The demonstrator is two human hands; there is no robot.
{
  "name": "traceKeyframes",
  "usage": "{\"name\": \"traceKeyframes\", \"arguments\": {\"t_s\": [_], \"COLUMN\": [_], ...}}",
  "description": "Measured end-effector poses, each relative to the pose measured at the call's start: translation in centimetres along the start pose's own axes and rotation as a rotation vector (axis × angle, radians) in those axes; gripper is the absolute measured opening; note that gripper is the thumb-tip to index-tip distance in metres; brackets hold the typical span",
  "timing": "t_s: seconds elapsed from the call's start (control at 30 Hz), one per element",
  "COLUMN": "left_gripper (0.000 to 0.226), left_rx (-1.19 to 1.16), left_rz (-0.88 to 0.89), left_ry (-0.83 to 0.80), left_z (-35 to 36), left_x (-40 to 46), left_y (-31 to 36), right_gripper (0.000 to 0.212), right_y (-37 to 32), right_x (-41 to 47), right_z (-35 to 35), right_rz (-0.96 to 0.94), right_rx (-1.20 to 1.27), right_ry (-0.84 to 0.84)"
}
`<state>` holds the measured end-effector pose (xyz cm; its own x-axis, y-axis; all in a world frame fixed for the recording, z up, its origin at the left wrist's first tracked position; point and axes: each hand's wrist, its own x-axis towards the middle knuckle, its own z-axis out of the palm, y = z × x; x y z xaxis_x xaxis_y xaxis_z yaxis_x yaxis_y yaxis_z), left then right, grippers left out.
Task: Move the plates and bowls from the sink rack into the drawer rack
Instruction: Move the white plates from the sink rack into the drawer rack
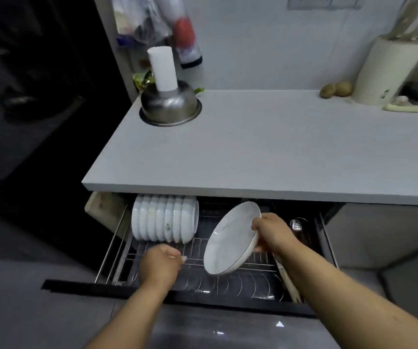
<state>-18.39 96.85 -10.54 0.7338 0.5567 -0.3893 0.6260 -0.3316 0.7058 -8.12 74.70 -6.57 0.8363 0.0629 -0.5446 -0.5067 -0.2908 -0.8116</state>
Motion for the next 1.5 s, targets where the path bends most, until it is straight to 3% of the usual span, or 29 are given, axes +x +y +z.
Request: {"name": "traceKeyframes", "arguments": {"t_s": [0.1, 0.2, 0.43, 0.57, 0.73, 1.1, 1.27, 1.5], "left_gripper": [0.022, 0.015, 0.05, 0.058, 0.06, 0.063, 0.065, 0.063], "left_rx": [0.213, 0.384, 0.646, 0.628, 0.615, 0.595, 0.561, 0.584], "left_rz": [0.092, 0.177, 0.294, 0.301, 0.307, 0.358, 0.358, 0.352], "left_ry": [0.064, -0.002, -0.109, -0.147, -0.162, -0.139, -0.119, -0.151], "left_z": [-1.8, -2.5, -2.8, -2.9, -2.8, -2.4, -2.3, -2.4], "left_x": [2.3, 4.3, 6.2, 6.2, 6.6, 6.9, 6.8, 6.9], "left_y": [-2.3, -4.4, -6.6, -6.7, -7.0, -8.2, -8.2, -8.3], "right_gripper": [0.027, 0.046, 0.042, 0.047, 0.015, 0.036, 0.03, 0.042], "right_y": [0.4, 0.6, -0.3, -0.6, -1.2, -0.4, -0.6, -0.4], "right_x": [2.9, 6.0, 11.0, 13.5, 14.9, 18.2, 19.3, 19.8], "right_z": [4.2, 7.4, 12.0, 13.5, 15.0, 18.0, 19.1, 19.4], "right_rz": [0.027, 0.022, 0.044, 0.036, 0.04, 0.037, 0.031, 0.039], "right_rx": [-0.108, -0.208, -0.364, -0.401, -0.457, -0.66, -0.715, -0.77], "right_ry": [0.004, 0.013, 0.053, 0.068, 0.073, 0.01, -0.042, -0.06]}}
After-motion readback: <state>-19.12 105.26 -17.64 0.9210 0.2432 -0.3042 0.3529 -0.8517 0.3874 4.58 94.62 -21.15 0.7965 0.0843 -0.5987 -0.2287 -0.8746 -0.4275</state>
